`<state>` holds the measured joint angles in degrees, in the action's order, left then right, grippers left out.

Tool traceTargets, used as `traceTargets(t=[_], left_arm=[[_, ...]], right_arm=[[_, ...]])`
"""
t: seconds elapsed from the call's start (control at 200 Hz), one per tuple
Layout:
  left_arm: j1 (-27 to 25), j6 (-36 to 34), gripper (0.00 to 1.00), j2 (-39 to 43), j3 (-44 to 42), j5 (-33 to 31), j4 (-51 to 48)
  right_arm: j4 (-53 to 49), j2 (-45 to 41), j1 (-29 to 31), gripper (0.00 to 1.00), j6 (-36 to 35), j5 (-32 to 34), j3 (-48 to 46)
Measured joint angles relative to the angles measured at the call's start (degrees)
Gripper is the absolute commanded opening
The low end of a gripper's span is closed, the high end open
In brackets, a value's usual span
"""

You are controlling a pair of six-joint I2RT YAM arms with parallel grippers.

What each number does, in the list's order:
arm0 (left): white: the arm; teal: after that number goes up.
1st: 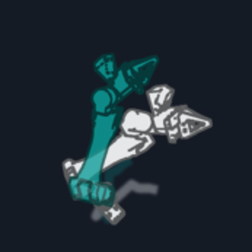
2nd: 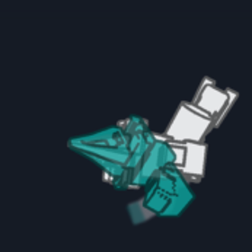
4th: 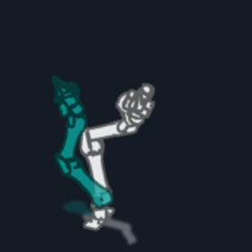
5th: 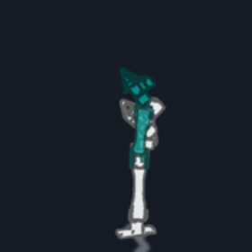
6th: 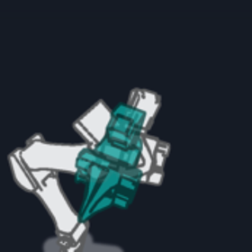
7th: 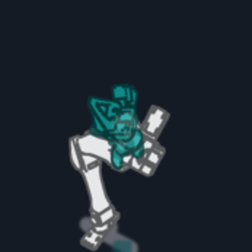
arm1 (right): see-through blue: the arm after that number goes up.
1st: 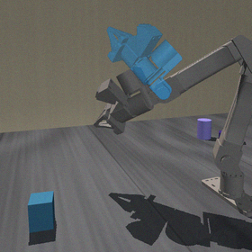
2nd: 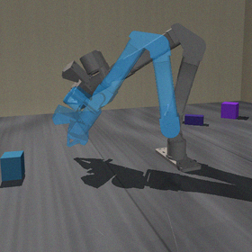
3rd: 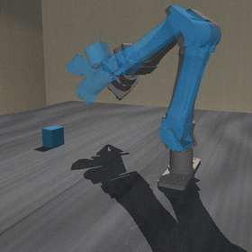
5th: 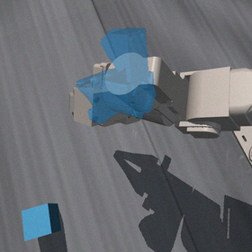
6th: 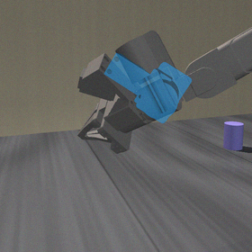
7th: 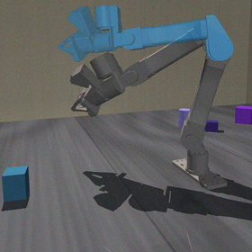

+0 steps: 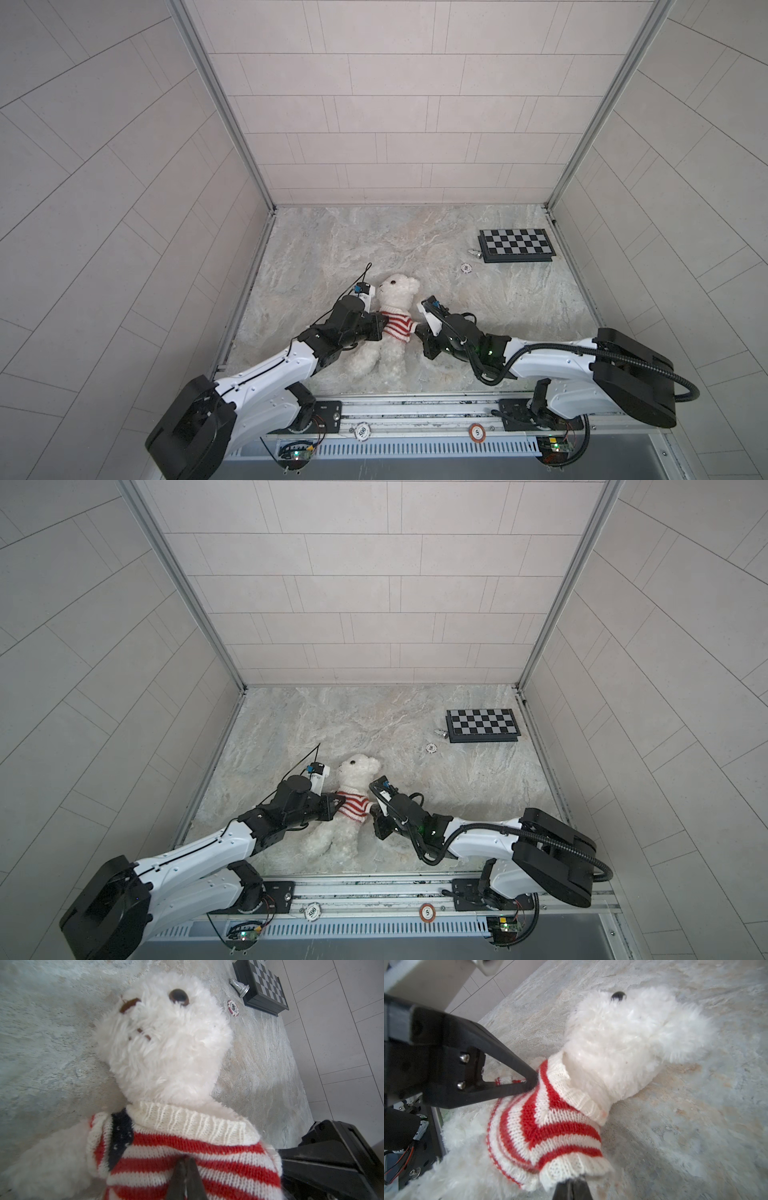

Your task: Dress the teddy bear

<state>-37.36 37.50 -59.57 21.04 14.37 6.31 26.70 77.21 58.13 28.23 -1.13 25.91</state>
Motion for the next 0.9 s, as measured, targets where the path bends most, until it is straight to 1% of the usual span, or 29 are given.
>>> traceTargets(t=[0.125, 0.265, 0.395, 0.501, 0.756, 0.901], left_arm=[[0.0, -0.02, 0.0, -0.83, -0.11, 0.13, 0.79], [0.02, -0.35, 0.0, -2.01, -0.46, 0.17, 1.86], [0.02, -0.5, 0.0, -2.71, -0.76, 0.37, 2.64], [0.02, -0.87, 0.0, -2.97, -0.87, 0.74, 3.08], [0.33, -1.31, 0.0, -3.39, -1.16, 1.29, 3.74], [0.35, -1.53, 0.0, -3.45, -1.46, 1.53, 4.24]], right_arm=[[0.13, 1.14, -0.02, 0.0, -0.83, 0.07, 1.33], [0.35, 2.8, -0.04, 0.09, -1.25, -0.35, 3.23], [1.29, 3.69, -0.07, 0.22, -1.36, -1.95, 4.0], [3.1, 4.2, -0.28, 0.29, -1.03, -3.54, 4.02], [6.32, 6.84, -0.33, 0.35, -0.57, -5.55, 4.63], [6.45, 7.91, -0.33, 0.4, -0.5, -5.73, 5.77]])
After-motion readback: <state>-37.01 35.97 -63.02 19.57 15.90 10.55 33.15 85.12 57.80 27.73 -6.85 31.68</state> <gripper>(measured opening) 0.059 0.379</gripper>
